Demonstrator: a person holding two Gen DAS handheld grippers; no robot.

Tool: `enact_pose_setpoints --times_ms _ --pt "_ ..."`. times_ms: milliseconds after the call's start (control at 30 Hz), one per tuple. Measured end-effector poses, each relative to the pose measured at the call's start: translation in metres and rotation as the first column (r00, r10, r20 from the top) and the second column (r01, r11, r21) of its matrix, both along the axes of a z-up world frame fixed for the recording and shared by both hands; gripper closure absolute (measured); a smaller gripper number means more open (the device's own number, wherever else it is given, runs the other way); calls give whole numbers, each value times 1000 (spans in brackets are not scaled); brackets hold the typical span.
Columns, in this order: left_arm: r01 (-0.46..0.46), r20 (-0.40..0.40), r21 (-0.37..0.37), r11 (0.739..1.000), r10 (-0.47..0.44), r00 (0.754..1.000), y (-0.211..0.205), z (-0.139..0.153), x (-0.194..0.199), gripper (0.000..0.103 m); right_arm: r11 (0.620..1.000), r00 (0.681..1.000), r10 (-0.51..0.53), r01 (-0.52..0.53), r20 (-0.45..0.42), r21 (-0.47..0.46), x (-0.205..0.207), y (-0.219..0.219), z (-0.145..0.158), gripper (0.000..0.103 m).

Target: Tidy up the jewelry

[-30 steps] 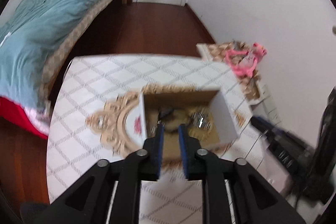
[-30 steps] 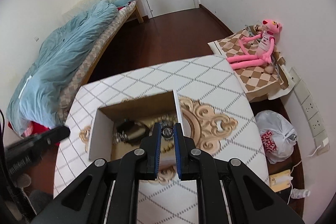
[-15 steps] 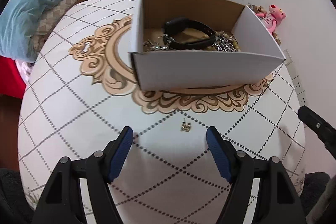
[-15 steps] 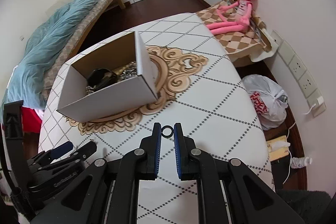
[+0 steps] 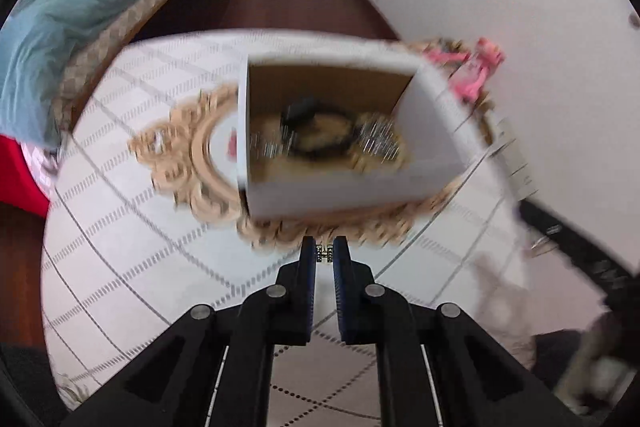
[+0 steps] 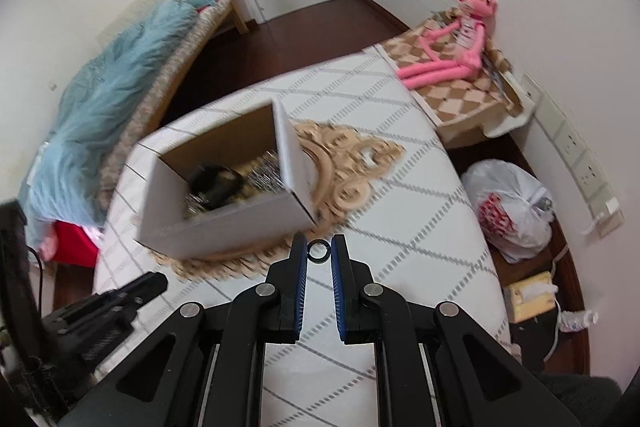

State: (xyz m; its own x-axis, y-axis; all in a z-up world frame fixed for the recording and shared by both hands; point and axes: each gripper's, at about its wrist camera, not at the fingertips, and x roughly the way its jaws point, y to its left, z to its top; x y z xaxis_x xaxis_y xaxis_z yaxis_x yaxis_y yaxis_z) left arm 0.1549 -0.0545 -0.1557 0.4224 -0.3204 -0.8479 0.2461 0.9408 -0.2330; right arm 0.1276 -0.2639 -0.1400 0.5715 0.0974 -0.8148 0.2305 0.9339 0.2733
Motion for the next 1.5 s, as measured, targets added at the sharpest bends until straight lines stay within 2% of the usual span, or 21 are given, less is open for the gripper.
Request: enact_pose_setpoints --times_ms 133,233,467,600,633,700,733,767,967,1033,1100,1133,1167,1300,1500 --pt "17 33 -21 1000 -16 999 -4 37 28 97 996 998 58 -59 15 73 31 6 16 91" --pt "13 17 -9 1000 -13 1000 -7 42 58 97 989 993 114 -113 -6 98 66 15 19 91" --pt "14 -90 36 999 -11 996 -8 24 108 94 973 962 215 -196 -166 121 142 29 -3 91" --pt "-21 -90 111 994 31 995 -6 25 118 92 969 930 235 -201 -284 142 162 30 -21 89" --pt "-28 -86 127 992 39 995 -5 25 118 88 969 926 235 -201 -296 141 162 29 -23 87" --pt "-40 -71 133 990 50 996 -2 29 118 69 970 923 235 -201 -305 139 160 28 -23 69" --pt "-55 -60 136 989 64 996 1 31 118 49 971 924 231 -200 -304 130 158 27 -22 64" --pt "-69 -50 133 989 77 996 4 33 117 35 971 924 231 -201 -304 128 157 26 -21 60" --pt "-118 -29 141 983 124 992 19 42 108 33 977 934 213 -205 -287 60 148 25 -3 58" --pt "-130 -10 162 978 133 991 22 45 102 31 979 938 198 -204 -285 9 141 27 4 42" --pt "-140 4 177 974 141 990 24 48 96 15 979 942 183 -202 -282 -39 136 29 9 17" --pt "-144 12 185 972 144 990 25 50 92 3 977 942 172 -200 -287 -73 132 31 11 12" --pt "-149 24 194 970 147 989 25 51 87 1 975 942 164 -200 -292 -97 129 33 12 9" --pt "-166 60 238 957 156 986 27 55 71 1 970 942 134 -188 -306 -154 106 37 15 4" --pt "-177 73 235 956 164 984 31 71 39 1 971 960 104 -155 -259 -184 68 41 41 3"
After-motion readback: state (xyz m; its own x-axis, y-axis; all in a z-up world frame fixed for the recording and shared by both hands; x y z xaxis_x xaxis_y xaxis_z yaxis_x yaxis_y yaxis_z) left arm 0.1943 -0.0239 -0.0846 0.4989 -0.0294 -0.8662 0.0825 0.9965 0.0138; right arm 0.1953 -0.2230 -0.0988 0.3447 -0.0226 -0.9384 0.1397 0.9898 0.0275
